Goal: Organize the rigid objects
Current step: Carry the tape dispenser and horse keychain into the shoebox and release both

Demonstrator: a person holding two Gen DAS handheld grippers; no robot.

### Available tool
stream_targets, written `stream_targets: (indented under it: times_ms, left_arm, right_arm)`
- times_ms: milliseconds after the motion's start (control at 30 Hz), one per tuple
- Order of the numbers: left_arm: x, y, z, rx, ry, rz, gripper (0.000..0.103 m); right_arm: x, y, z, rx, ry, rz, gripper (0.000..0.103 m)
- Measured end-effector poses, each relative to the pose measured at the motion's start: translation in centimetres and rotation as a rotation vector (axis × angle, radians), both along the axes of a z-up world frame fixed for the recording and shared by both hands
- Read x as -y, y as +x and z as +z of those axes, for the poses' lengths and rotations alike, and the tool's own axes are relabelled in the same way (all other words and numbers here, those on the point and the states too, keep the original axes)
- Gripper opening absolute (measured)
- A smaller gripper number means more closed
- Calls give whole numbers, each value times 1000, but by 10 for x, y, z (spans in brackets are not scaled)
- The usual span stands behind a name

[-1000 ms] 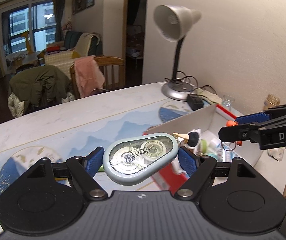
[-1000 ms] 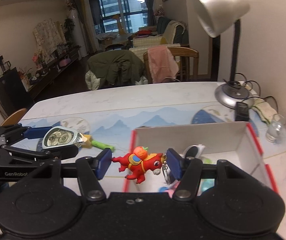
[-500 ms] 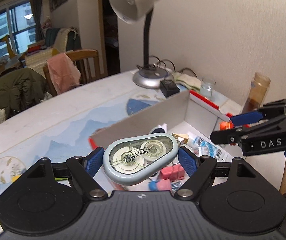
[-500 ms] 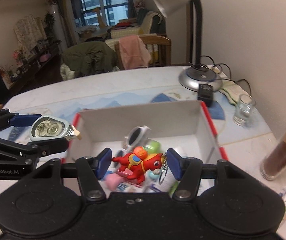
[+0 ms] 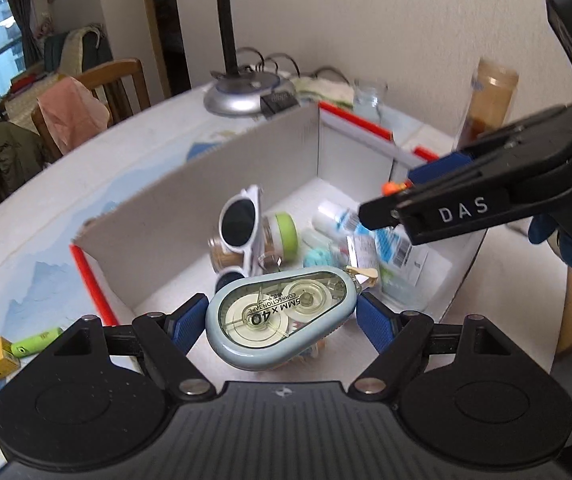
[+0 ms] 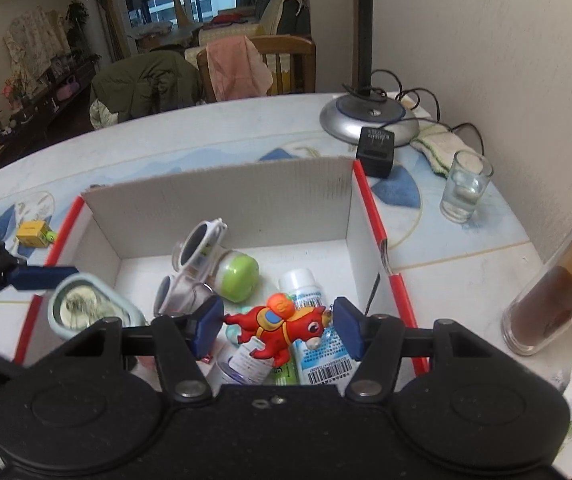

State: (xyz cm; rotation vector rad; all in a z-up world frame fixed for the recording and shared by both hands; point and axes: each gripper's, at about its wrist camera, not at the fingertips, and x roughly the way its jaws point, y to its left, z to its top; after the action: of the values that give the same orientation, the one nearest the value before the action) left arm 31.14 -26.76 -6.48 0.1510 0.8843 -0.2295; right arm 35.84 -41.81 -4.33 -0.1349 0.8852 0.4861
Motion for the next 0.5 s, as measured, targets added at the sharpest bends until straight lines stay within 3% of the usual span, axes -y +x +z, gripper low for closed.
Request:
stream_targets:
  times_ms: [233,500]
  left_arm:
    - [-1,15,-19,-60,15,49,81]
    - [-5,26,-25,-121,-50,57,81]
  right_arm:
    - [-8,16,-17,-9,-31,2,60]
    - [-16,24,-32,-39,-62,18,60]
